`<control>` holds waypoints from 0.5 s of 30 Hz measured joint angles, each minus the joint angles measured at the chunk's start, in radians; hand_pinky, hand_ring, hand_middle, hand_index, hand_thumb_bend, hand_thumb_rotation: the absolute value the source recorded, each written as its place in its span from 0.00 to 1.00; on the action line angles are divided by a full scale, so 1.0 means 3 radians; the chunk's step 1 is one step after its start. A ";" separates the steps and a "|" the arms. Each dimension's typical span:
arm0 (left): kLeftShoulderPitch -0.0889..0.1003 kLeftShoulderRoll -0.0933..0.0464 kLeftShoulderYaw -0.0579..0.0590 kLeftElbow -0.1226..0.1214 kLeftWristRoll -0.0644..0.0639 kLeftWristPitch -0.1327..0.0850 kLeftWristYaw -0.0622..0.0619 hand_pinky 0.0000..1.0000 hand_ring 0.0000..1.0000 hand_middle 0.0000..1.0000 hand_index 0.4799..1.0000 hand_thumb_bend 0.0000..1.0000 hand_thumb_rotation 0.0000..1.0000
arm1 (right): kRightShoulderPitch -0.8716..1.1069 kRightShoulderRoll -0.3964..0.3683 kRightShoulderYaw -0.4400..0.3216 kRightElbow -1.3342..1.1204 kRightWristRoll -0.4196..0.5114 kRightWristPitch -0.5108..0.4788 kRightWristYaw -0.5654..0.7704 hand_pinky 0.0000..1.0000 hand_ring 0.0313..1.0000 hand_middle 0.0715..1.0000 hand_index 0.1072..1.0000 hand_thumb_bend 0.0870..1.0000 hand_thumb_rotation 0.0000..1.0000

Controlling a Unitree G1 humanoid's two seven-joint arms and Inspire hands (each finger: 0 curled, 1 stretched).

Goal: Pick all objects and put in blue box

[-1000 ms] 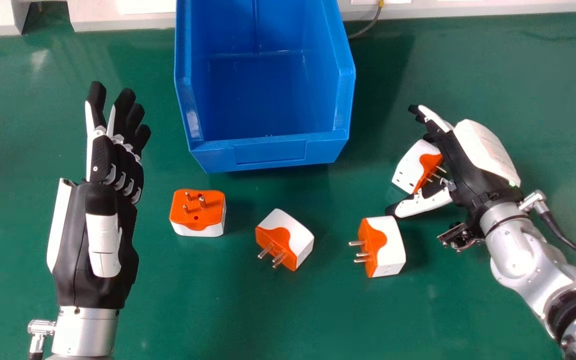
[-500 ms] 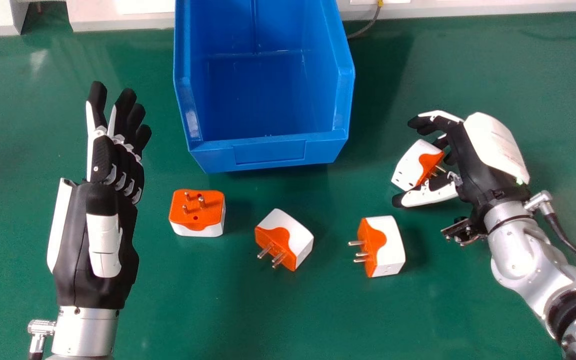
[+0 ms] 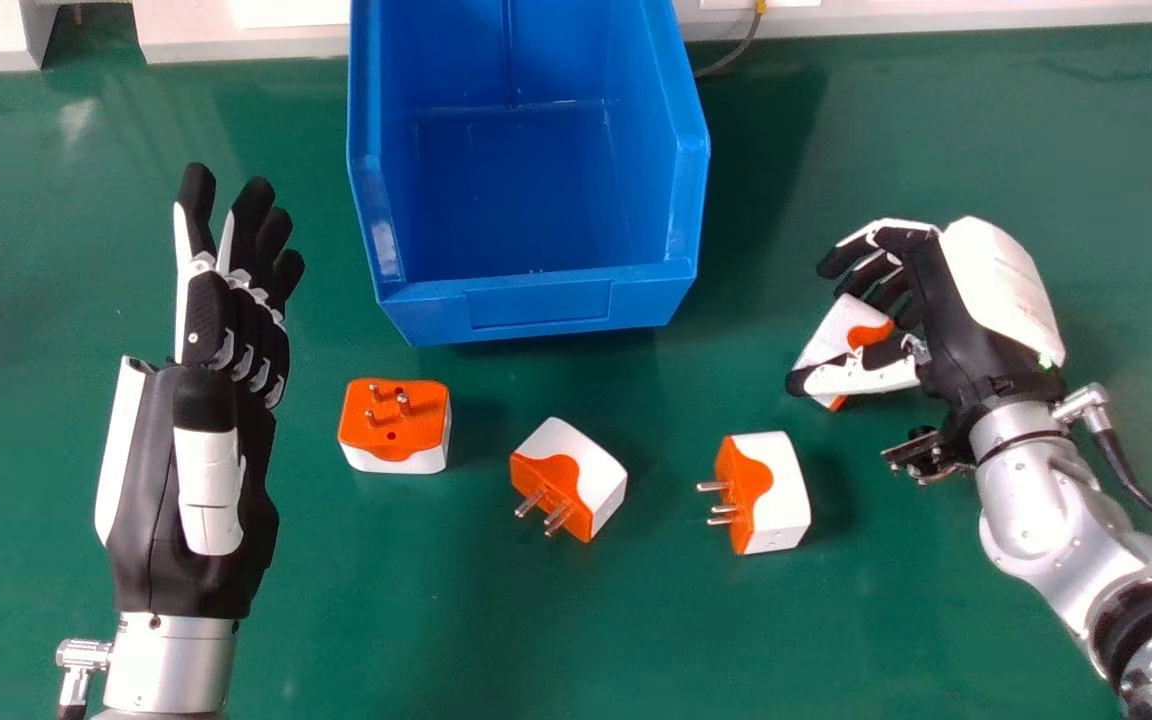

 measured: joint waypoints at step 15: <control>-0.0010 -0.0002 -0.0001 0.0025 -0.0001 0.0000 -0.0028 1.00 1.00 1.00 1.00 0.91 1.00 | 0.0000 -0.0004 -0.0015 0.0000 0.0046 -0.0034 0.0030 0.39 0.42 0.41 0.47 0.48 0.00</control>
